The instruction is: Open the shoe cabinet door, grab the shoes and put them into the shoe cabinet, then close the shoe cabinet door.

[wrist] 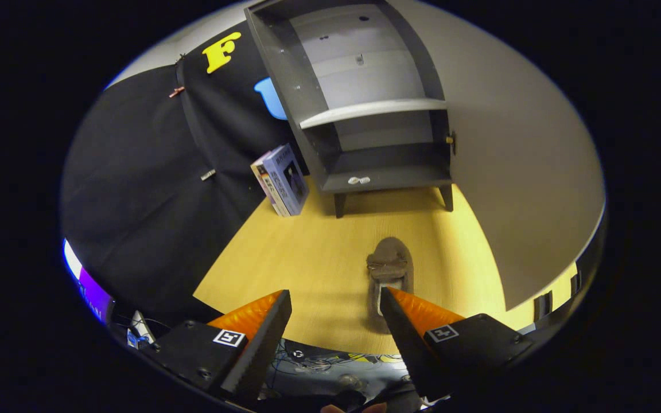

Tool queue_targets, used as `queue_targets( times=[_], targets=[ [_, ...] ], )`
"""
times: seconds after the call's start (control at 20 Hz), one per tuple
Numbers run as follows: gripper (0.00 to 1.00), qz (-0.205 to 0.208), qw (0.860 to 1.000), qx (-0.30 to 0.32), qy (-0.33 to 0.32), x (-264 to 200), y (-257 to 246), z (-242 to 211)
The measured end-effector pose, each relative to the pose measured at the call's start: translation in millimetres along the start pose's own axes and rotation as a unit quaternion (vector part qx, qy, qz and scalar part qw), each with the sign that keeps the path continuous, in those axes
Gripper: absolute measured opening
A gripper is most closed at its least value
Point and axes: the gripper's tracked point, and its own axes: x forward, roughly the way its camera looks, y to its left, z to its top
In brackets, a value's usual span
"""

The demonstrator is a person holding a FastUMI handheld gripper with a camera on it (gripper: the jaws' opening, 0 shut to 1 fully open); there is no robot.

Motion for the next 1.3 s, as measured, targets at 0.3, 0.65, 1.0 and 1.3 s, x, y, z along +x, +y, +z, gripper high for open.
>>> queue_targets(
  times=[0.3,0.65,1.0,1.3],
  targets=[
    [0.99,-0.048,0.998,-0.002,0.045,82.6,-34.4,-48.0],
    [0.84,-0.089,0.996,0.003,0.012,166.4,-60.4,-44.3],
    [0.10,-0.146,0.989,-0.006,-0.002,206.7,-87.1,-29.7],
    [0.10,-0.118,0.993,0.003,-0.020,176.2,-78.5,-3.2]
  ],
)
